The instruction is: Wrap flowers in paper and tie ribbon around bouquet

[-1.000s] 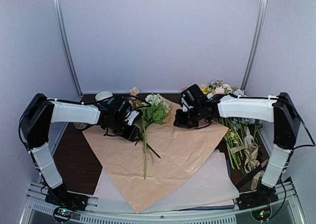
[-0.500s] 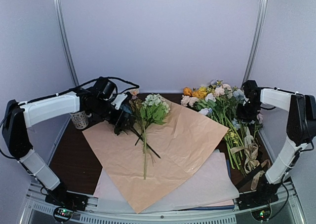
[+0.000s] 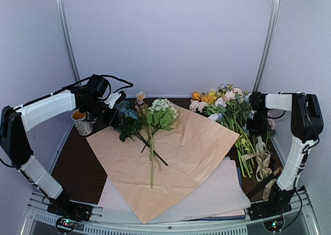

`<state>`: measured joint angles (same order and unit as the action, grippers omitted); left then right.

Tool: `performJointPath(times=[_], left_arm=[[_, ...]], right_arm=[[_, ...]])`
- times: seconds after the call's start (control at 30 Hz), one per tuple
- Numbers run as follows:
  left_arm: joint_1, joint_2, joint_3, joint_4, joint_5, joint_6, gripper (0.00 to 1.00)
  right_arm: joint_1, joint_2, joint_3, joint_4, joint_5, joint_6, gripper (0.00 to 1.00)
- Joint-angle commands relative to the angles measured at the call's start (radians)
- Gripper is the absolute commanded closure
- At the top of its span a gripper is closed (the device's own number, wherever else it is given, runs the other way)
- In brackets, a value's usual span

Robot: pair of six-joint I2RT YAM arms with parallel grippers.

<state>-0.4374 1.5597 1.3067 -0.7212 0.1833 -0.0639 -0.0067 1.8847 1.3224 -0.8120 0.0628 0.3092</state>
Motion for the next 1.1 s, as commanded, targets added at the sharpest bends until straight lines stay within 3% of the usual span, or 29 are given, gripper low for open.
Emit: performJointPath(times=[0.0, 0.23, 0.47, 0.73, 0.9, 1.07], left_arm=[[0.005, 0.01, -0.014, 0.021, 0.013, 0.017, 0.2], [0.008, 0.008, -0.014, 0.021, 0.018, 0.019, 0.2], [0.012, 0.014, -0.011, 0.022, 0.026, 0.019, 0.2], [0.013, 0.013, -0.011, 0.022, 0.036, 0.02, 0.2], [0.015, 0.01, -0.012, 0.026, 0.044, 0.018, 0.2], [0.019, 0.014, -0.013, 0.034, 0.07, 0.011, 0.19]], right_arm=[[-0.004, 0.029, 0.018, -0.025, 0.062, -0.021, 0.8], [-0.002, 0.027, 0.021, -0.025, 0.078, -0.032, 1.0], [-0.003, -0.124, 0.012, 0.005, 0.164, -0.052, 1.0], [-0.001, -0.496, -0.069, 0.207, 0.288, -0.07, 1.0], [0.043, -0.712, -0.141, 0.358, 0.107, -0.073, 1.0], [0.24, -0.737, -0.179, 0.464, -0.148, 0.107, 1.0]])
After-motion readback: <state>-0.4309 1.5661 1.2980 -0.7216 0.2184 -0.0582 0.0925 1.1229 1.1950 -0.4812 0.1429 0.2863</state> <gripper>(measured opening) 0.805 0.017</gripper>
